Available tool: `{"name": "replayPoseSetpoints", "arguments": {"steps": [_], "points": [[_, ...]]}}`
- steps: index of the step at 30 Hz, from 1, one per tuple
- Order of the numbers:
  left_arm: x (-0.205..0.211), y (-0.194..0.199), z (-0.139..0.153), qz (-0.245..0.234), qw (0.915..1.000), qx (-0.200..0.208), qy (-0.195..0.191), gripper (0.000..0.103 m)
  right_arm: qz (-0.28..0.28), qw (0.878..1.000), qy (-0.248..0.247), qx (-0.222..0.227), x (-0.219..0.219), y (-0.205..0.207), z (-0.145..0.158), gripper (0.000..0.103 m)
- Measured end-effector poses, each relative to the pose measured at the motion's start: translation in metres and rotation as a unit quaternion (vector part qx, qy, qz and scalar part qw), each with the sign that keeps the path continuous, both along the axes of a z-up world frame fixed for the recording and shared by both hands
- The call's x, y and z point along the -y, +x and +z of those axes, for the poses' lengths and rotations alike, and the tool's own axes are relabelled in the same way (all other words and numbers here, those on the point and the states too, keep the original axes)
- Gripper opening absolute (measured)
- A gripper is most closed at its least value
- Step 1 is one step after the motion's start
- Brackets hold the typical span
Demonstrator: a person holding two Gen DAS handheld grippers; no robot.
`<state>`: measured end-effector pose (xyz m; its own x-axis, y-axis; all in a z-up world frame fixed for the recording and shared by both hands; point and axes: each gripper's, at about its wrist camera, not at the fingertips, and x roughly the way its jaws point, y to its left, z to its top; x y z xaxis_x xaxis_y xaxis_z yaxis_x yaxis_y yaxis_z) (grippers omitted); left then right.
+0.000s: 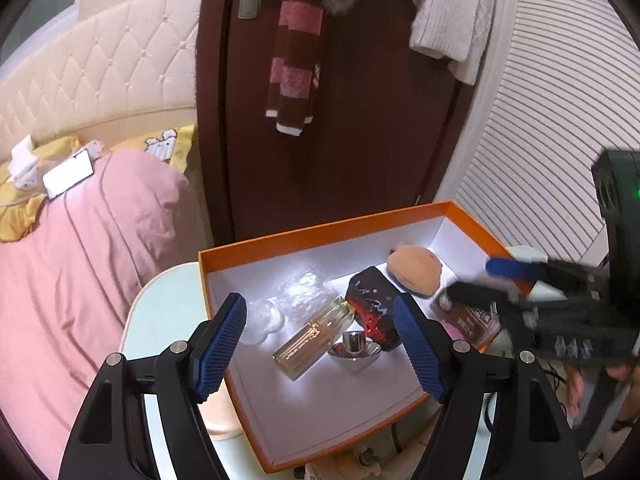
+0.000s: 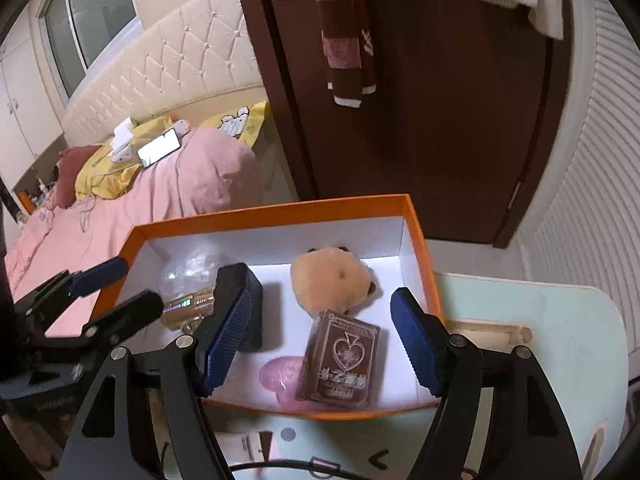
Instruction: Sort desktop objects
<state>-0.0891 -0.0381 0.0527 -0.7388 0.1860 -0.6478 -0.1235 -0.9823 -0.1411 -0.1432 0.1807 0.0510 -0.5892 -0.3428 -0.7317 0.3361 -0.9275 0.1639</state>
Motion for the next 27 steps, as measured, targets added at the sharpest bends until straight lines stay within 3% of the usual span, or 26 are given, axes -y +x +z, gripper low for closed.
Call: {"name": "replayPoseSetpoints", "arguments": {"steps": [3, 7, 11, 17, 21, 27], "points": [[-0.001, 0.003, 0.003, -0.002, 1.0000, -0.002, 0.008, 0.075, 0.003, 1.000, 0.000, 0.001, 0.001, 0.008, 0.000, 0.073], [0.002, 0.024, 0.015, 0.000, 0.9993, -0.036, 0.011, 0.075, 0.003, 1.000, -0.006, -0.001, 0.000, 0.016, 0.003, 0.073], [0.015, 0.048, 0.021, 0.012, 0.9987, -0.045, 0.021, 0.079, 0.008, 0.998, -0.052, -0.025, -0.008, 0.029, 0.021, 0.073], [0.035, 0.093, 0.006, 0.044, 0.9987, -0.013, 0.022, 0.082, 0.037, 0.995, -0.055, -0.073, -0.004, 0.065, 0.039, 0.073], [0.035, 0.121, -0.008, 0.058, 0.9978, 0.028, 0.013, 0.083, 0.051, 0.997, -0.024, -0.059, 0.004, 0.091, 0.028, 0.073], [0.017, 0.147, -0.030, 0.047, 0.9975, 0.051, -0.012, 0.086, 0.051, 0.998, 0.040, -0.024, 0.013, 0.126, -0.004, 0.073]]}}
